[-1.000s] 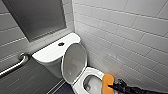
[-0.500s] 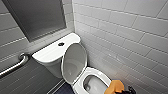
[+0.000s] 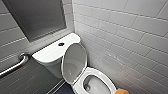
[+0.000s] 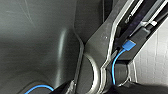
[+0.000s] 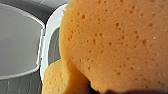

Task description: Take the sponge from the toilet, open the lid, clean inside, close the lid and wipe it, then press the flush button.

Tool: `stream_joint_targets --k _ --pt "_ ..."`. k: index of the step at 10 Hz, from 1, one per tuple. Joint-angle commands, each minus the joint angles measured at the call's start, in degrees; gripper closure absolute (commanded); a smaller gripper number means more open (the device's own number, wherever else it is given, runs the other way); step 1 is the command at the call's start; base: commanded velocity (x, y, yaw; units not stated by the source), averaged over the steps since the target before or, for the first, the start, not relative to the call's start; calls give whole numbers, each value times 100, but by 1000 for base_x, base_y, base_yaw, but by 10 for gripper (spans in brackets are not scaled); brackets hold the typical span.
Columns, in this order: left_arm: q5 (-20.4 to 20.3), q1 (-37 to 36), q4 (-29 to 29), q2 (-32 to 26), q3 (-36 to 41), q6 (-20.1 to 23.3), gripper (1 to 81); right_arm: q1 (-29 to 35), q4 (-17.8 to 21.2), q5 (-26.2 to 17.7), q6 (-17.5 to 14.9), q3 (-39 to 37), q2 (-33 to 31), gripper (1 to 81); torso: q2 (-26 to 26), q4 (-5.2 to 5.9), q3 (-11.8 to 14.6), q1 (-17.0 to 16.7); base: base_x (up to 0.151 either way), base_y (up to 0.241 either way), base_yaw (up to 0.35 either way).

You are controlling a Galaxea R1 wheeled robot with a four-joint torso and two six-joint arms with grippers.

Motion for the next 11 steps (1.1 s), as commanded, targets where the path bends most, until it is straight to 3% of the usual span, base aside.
stream_joint_targets --k 1,4,7,9,11 --pt "424 91 182 -45 193 57 10 -270 -139 -480 -38 364 -650 811 0 0 0 0 0 0 0" --pt "433 47 262 25 132 48 10 -376 -139 -287 -46 917 -1177 811 0 0 0 0 0 0 0" --pt "433 47 262 78 9 48 10 19 -157 -129 -90 1207 -1247 811 0 0 0 0 0 0 0" --pt "433 12 262 96 0 48 10 800 -148 -445 -90 1410 -1098 811 0 0 0 0 0 0 0" --pt "433 -6 262 105 0 39 10 1714 -183 -1346 -73 1315 -531 811 0 0 0 0 0 0 0"
